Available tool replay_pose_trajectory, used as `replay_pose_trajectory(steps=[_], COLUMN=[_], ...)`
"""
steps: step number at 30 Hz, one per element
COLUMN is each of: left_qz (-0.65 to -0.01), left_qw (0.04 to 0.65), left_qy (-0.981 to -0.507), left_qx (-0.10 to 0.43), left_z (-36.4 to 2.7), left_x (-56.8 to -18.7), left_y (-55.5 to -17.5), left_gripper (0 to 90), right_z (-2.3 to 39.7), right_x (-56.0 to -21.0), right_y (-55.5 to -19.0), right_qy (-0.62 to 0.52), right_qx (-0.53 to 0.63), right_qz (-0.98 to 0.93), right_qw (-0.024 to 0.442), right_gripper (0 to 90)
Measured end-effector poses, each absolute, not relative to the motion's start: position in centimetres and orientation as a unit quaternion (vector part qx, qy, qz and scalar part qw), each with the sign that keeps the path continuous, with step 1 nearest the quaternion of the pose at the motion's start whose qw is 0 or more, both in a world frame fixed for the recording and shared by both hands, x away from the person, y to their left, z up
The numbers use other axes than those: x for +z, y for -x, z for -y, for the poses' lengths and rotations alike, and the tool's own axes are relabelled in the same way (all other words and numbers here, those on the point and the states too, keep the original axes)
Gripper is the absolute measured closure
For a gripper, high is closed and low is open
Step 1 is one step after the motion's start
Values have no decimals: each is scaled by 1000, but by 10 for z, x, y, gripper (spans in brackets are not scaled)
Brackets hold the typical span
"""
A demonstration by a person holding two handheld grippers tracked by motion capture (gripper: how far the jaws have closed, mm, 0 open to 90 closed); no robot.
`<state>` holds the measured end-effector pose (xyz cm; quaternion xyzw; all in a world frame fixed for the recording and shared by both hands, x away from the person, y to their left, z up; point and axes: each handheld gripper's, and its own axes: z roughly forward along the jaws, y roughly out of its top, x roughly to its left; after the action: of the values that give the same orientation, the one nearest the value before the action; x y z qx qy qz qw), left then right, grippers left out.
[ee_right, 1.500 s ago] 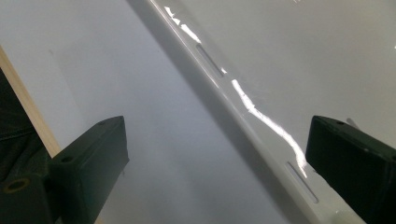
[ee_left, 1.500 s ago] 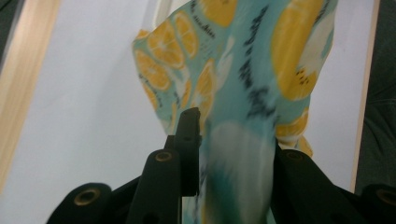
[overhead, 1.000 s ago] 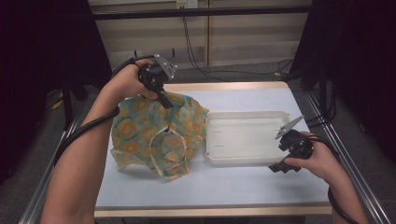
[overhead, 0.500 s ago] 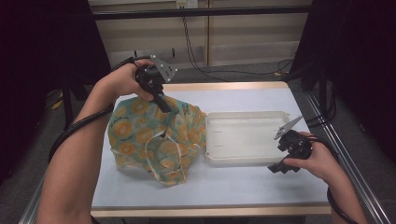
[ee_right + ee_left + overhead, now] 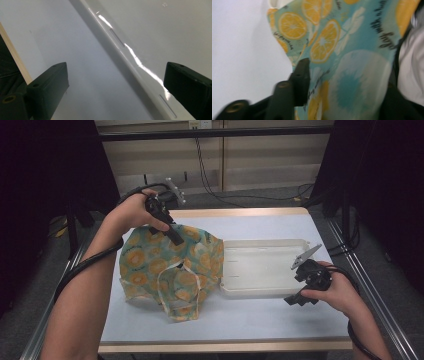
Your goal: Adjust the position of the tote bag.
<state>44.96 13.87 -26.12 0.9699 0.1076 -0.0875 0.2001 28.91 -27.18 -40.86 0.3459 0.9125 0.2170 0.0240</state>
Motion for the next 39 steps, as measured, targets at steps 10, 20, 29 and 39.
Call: replay_pose_trajectory(steps=[10,20,29,39], left_qz=[-178,-198,-230,-258], left_qw=[206,210,224,214], left_qy=[-961,-957,-947,-942], left_qx=[-49,-24,-22,-6], left_z=[-174,-205,-225,-237], left_x=[-255,-252,-258,-255], left_y=[-435,-426,-421,-413], left_gripper=[276,270,263,265], right_z=[251,232,209,186], right_x=[-409,-397,-385,-371], right_y=[-299,-314,-325,-335], right_qy=[-340,-325,-313,-290], right_qx=[238,276,277,271], right_qz=[-910,-905,-908,-918], right_qw=[12,0,-5,7], right_gripper=[57,58,58,106])
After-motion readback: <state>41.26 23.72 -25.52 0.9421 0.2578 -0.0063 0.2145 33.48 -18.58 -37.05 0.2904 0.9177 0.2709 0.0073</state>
